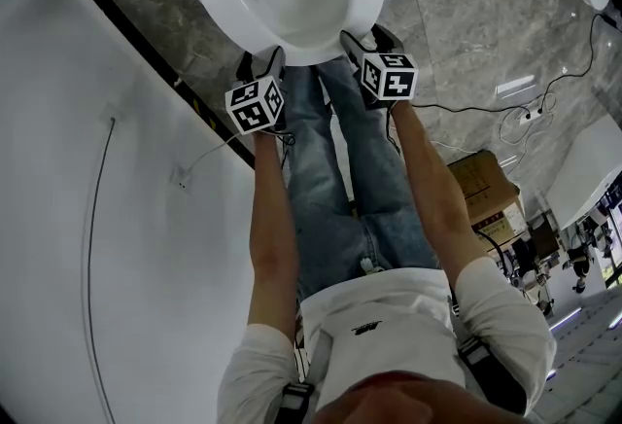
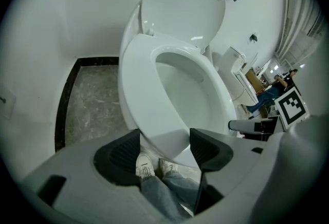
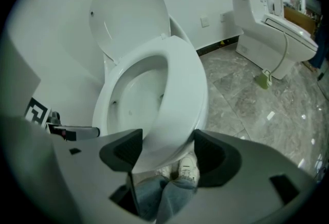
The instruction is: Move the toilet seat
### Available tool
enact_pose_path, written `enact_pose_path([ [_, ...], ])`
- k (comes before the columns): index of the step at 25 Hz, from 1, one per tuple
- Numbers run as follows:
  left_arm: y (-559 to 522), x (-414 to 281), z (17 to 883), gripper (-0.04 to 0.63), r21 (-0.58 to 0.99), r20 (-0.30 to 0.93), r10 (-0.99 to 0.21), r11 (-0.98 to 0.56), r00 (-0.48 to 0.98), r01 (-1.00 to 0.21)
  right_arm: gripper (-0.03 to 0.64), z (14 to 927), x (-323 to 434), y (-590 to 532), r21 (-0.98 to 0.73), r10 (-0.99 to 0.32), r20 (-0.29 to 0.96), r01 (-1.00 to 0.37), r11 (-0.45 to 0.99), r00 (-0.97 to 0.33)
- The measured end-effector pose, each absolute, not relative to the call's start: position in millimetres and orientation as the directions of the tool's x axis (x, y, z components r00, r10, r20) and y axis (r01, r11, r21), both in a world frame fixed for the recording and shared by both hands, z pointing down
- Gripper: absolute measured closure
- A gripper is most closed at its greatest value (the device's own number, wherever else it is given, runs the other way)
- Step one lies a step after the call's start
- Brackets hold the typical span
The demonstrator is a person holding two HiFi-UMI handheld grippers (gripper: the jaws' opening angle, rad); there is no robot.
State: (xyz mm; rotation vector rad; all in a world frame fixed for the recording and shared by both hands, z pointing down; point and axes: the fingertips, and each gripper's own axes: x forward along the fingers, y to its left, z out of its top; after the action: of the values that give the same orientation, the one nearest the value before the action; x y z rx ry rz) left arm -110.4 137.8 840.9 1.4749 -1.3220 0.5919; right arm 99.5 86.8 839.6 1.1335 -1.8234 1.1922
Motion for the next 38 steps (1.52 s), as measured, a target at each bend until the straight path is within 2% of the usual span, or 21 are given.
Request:
enact_pose_path([
  [38, 136, -112, 785, 0.273, 0.353, 0.848, -0.466, 0.14, 0.253, -0.925, 0.307, 777, 99, 88, -0.356, -0.358, 0.835, -0.907, 0.225, -0.417],
])
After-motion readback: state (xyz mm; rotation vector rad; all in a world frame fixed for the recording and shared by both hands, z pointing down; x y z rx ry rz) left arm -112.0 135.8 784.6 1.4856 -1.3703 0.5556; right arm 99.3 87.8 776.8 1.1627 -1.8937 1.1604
